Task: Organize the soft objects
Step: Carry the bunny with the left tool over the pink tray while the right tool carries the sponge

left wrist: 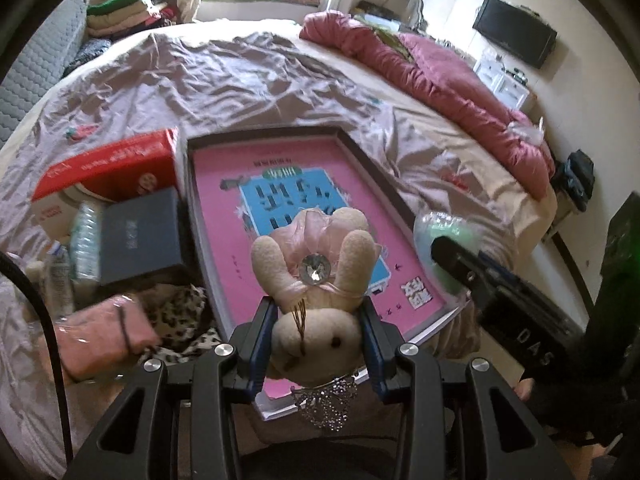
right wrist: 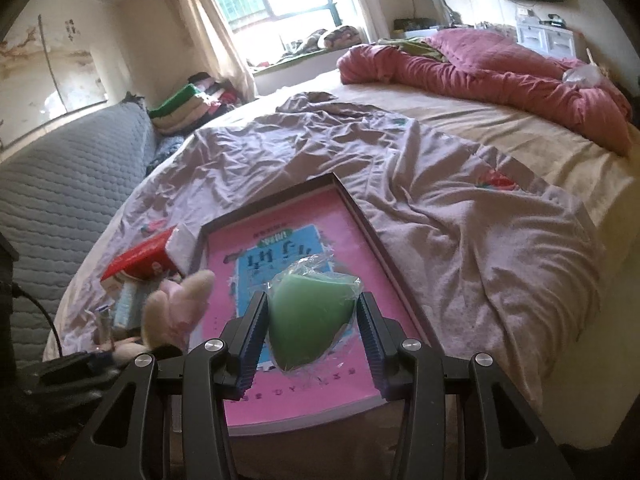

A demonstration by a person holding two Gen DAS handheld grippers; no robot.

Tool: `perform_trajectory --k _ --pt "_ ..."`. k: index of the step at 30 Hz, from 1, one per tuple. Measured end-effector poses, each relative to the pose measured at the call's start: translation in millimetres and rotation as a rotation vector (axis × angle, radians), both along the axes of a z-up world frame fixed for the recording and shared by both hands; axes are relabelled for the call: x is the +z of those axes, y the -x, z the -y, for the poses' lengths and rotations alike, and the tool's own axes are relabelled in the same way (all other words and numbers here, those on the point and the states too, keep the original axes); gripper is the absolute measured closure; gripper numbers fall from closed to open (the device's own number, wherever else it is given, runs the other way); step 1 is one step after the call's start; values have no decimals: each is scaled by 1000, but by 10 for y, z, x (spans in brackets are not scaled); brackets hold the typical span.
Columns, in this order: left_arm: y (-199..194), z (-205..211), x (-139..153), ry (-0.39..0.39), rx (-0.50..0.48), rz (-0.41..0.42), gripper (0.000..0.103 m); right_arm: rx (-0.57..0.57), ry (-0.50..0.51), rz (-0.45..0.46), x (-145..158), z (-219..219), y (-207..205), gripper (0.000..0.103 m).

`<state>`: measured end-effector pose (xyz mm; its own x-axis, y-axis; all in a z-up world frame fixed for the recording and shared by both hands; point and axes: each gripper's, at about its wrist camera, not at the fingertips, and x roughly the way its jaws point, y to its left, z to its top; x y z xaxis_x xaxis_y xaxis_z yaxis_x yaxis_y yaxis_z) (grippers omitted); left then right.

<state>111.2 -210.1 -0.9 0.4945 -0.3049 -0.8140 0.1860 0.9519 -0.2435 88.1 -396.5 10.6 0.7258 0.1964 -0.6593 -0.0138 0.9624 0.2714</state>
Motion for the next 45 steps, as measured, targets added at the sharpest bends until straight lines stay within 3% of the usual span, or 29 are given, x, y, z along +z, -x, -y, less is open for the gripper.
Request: perform_trajectory --k 19,45 --pt "-172 290 -501 -111 -14 -84 62 -31 -7 -124 -420 122 -260 56" --pt "-153 185 -534 -39 8 -92 59 -25 18 -142 -497 69 -225 51"
